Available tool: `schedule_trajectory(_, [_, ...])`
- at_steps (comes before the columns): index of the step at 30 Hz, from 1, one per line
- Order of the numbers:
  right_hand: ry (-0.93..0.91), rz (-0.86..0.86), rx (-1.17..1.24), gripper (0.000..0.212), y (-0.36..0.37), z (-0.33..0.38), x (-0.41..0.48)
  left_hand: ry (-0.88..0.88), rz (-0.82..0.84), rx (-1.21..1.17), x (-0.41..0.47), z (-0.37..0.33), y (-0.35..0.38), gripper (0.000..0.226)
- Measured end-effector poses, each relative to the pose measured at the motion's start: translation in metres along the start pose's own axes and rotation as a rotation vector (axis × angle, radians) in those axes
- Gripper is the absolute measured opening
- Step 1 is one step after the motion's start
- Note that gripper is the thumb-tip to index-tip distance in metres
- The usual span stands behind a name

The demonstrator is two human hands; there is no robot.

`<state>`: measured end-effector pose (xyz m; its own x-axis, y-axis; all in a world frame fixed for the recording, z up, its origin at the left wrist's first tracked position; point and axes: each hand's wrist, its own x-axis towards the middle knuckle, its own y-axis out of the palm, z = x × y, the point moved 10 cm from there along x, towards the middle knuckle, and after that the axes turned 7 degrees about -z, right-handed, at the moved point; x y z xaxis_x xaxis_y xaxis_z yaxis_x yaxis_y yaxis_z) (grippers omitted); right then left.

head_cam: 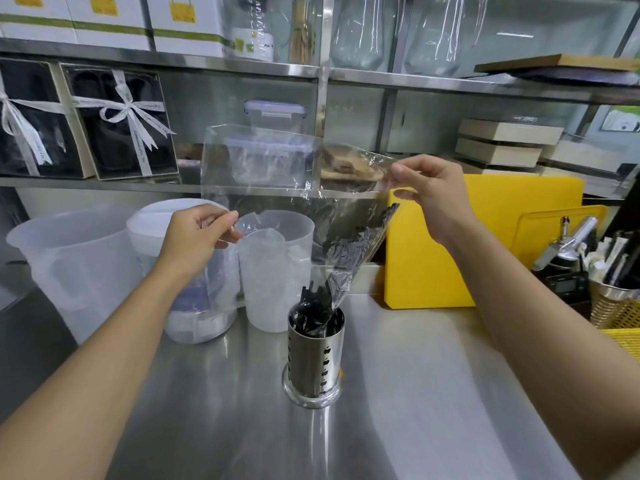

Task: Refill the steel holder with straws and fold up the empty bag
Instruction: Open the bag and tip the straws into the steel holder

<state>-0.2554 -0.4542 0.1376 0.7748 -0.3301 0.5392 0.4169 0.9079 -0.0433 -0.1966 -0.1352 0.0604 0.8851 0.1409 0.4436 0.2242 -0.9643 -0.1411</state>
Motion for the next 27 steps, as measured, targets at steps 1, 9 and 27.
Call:
schedule_trajectory(1, [0.005, 0.001, 0.020, 0.012, 0.005, 0.002, 0.002, -0.004, -0.004, 0.007, -0.001, 0.001, -0.002, 0.016])
schedule_trajectory(9, [0.018, -0.036, 0.103, 0.009, 0.021, 0.011, 0.013, -0.018, -0.040, -0.065, -0.003, -0.001, -0.018, 0.012])
schedule_trajectory(27, [0.061, 0.065, 0.075, 0.006, 0.028, -0.010, -0.004, -0.051, -0.126, -0.182, 0.001, -0.001, -0.037, 0.009])
